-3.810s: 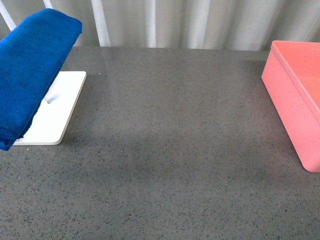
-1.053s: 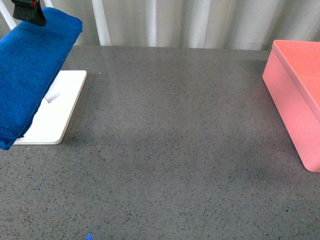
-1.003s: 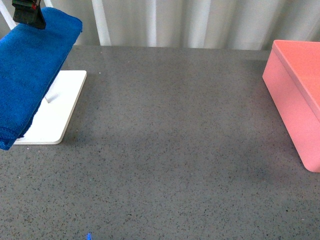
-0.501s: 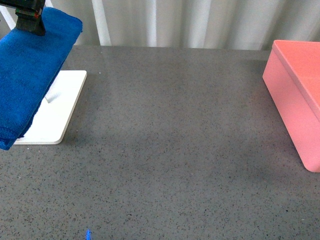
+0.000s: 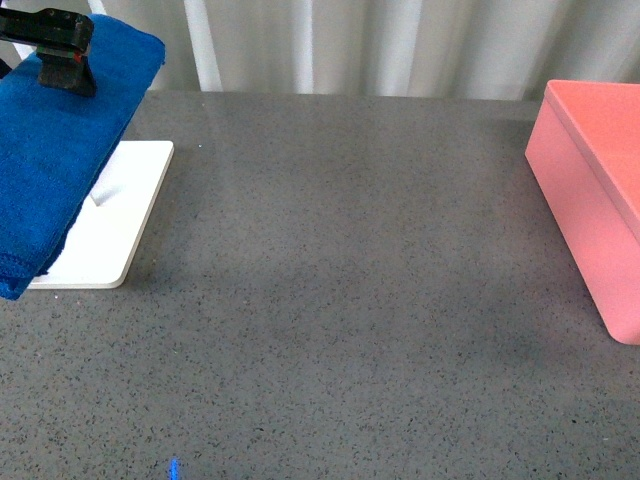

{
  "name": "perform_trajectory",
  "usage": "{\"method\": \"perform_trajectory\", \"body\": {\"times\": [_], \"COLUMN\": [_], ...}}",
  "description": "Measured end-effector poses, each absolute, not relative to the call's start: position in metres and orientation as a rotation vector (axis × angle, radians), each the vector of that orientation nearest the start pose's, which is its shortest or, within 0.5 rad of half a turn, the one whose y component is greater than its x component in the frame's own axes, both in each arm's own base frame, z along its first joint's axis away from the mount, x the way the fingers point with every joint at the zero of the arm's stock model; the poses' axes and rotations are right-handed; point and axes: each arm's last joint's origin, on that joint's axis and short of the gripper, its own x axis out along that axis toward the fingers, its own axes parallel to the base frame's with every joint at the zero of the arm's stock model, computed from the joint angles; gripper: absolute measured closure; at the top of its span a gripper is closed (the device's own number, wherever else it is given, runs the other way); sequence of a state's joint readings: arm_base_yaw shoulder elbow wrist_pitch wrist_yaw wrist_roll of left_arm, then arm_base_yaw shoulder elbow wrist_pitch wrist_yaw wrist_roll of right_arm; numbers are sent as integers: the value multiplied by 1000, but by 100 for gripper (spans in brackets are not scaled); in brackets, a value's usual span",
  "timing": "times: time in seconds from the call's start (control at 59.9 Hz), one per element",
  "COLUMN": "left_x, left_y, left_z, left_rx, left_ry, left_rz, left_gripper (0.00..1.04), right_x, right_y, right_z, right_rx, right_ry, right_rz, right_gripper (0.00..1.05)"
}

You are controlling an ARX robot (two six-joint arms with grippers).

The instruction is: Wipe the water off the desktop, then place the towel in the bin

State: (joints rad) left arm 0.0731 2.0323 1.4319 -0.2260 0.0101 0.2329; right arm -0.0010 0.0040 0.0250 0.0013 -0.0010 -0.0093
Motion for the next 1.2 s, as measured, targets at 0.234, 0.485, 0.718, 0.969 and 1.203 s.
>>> {"method": "perform_trajectory", "body": {"times": [0.234,0.485,0.718,0.969,1.203], "left_x": [439,436,424,407,372], "left_y": [31,29,21,3,-30], "left_z": [180,182,195,238,282], "left_rx": [151,112,92,19,-114], "left_ry": [802,785,740,590,366], "left_rz": [-44,-59,-93,-156,-315], "left_gripper": [59,101,101,101,101], "right_x": [96,96,96,96,96], "right_y": [0,0,0,0,0], "right_z": [172,172,172,172,172], "right_rx": [-9,-9,-9,-9,-9], "right_ry": [-22,-22,-22,-22,-22], "right_rz": [0,0,0,0,0], "right_gripper": [7,7,7,7,7]}}
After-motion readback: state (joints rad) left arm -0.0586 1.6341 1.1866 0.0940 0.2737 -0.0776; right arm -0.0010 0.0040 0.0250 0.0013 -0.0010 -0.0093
